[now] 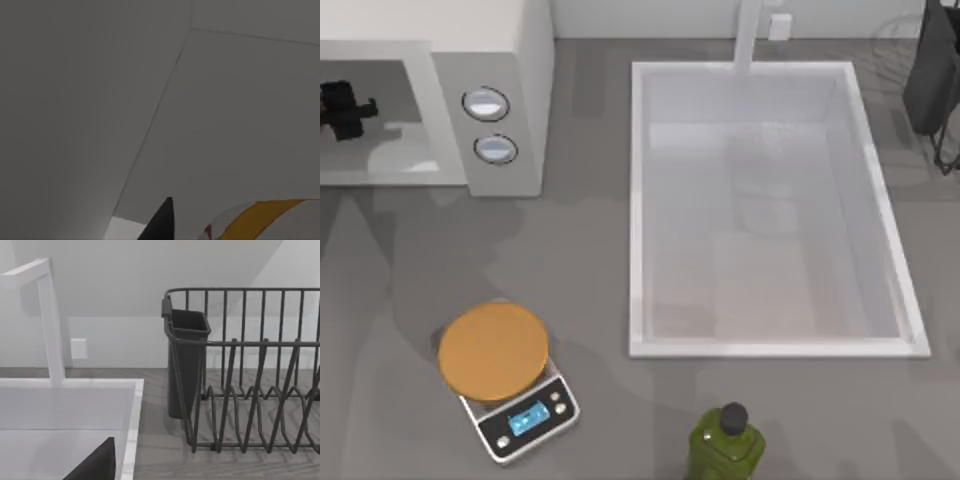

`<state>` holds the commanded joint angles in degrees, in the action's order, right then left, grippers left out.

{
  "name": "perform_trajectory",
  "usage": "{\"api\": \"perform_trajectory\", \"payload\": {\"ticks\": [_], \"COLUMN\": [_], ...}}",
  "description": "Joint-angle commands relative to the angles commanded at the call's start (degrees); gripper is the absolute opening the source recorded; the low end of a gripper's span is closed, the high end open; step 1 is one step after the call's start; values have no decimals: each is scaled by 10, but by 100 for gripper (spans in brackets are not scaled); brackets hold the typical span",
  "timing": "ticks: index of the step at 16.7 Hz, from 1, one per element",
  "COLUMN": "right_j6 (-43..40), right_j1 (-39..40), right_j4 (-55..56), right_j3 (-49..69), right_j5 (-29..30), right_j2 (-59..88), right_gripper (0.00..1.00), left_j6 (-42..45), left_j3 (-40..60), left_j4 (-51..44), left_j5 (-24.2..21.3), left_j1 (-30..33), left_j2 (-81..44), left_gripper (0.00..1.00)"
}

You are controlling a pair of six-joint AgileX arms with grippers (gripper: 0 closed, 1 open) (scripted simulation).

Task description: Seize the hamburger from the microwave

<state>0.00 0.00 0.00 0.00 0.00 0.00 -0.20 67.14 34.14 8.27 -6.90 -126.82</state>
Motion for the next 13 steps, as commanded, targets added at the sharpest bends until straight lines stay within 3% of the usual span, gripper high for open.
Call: {"api": "perform_trajectory", "payload": {"ticks": [5,13], "right_j6": [0,0], "right_j1": [0,0], "right_j4": [0,0], "right_j3": [0,0], "right_j5": [0,0], "right_j2": [0,0], "right_gripper": [100,100], "left_j6": [-19,-93], "left_j3": [-24,-122], "left_j4": [-22,-111], "left_j5": [38,181], "left_j1": [65,353], "left_j2": [50,257], "left_gripper": [0,0]}}
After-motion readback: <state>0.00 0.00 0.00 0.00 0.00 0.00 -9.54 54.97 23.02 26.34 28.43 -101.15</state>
